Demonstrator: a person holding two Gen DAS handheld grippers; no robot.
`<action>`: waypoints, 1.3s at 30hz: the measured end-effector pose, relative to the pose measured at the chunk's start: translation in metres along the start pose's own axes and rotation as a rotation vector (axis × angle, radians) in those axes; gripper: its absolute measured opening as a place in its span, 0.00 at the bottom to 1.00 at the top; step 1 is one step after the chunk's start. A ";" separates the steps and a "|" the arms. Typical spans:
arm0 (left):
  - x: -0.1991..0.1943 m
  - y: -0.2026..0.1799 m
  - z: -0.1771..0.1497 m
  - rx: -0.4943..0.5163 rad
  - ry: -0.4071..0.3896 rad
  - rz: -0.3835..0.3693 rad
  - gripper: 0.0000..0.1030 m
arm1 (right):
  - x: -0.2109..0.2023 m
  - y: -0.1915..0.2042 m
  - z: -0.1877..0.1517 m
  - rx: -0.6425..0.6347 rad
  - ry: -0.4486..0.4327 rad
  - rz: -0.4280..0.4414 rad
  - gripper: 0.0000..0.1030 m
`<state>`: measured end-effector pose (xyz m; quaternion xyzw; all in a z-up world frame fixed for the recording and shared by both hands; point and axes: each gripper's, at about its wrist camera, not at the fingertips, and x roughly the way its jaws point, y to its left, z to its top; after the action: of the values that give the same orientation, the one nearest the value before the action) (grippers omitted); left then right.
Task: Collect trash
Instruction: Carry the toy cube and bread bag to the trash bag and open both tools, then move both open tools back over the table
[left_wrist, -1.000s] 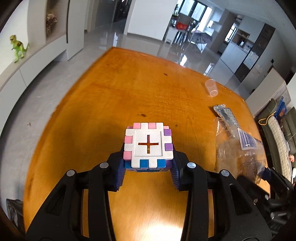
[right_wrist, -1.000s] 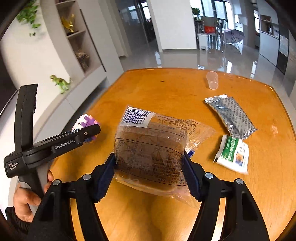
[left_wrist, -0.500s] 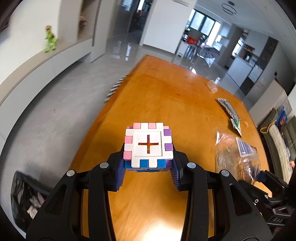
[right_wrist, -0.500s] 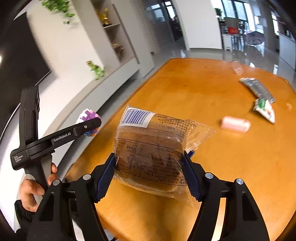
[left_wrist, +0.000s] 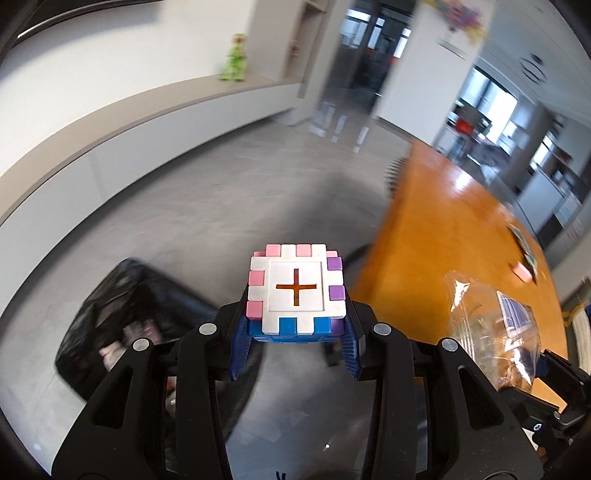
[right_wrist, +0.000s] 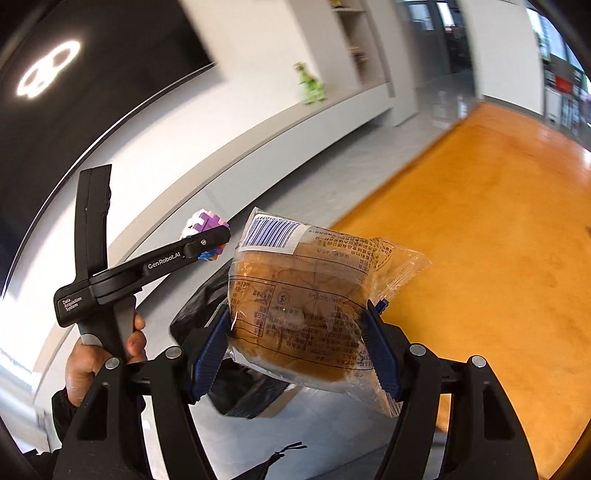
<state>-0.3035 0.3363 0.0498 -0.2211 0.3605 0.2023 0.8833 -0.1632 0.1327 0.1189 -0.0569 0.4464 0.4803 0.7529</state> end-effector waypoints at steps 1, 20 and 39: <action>-0.004 0.013 -0.003 -0.021 -0.007 0.018 0.38 | 0.008 0.012 0.000 -0.025 0.016 0.009 0.68; -0.062 0.147 -0.030 -0.271 -0.128 0.383 0.94 | 0.107 0.143 0.028 -0.332 0.103 0.055 0.82; -0.031 0.076 -0.011 -0.138 -0.062 0.212 0.94 | 0.045 0.049 0.019 -0.164 0.043 0.024 0.82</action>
<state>-0.3692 0.3867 0.0465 -0.2357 0.3396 0.3255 0.8504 -0.1833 0.1993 0.1144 -0.1230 0.4222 0.5229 0.7302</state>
